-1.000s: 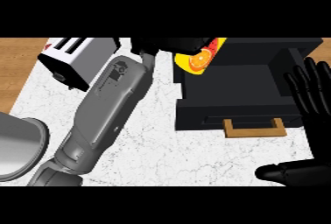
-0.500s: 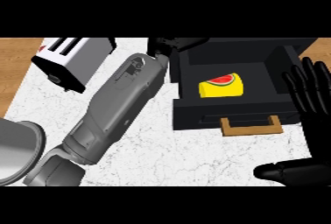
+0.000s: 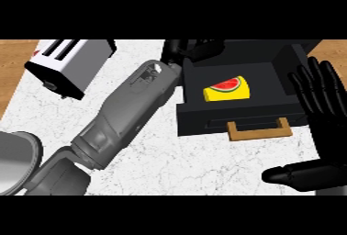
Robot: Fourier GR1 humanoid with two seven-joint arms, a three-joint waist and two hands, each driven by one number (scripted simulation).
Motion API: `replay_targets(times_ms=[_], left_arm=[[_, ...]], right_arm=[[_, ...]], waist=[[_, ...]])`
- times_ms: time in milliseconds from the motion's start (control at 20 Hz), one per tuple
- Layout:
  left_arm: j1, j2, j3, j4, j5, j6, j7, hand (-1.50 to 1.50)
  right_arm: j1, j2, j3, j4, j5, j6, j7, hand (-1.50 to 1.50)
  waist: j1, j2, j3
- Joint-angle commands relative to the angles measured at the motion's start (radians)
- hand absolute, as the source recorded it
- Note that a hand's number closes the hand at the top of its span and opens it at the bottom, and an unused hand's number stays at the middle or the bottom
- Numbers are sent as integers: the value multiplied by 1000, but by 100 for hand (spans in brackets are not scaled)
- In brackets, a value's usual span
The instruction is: Pick up the cup, place it into the drawer and close the drawer
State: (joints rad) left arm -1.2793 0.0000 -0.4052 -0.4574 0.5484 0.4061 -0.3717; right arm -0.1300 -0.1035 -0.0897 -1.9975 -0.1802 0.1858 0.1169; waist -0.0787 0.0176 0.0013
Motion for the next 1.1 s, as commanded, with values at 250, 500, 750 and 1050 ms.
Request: replay_targets(times_ms=[250, 500, 750, 1050], left_arm=[[-39, 0, -182, 62, 29, 83, 50, 150], [-61, 0, -212, 63, 59, 98, 71, -150], [-1, 0, -180, 16, 143, 46, -32, -150], [-13, 0, -147, -80, 233, 20, -97, -150]], right_arm=[[-13, 7, 11, 14, -11, 11, -8, -150], [-34, 19, 45, -15, 4, -1, 11, -150], [7, 20, 13, -25, -43, 16, -11, -150], [-38, 26, 2, 28, -101, 18, 20, -150]], waist=[[-28, 5, 1], [-32, 7, 0], [-19, 4, 0], [22, -5, -1]])
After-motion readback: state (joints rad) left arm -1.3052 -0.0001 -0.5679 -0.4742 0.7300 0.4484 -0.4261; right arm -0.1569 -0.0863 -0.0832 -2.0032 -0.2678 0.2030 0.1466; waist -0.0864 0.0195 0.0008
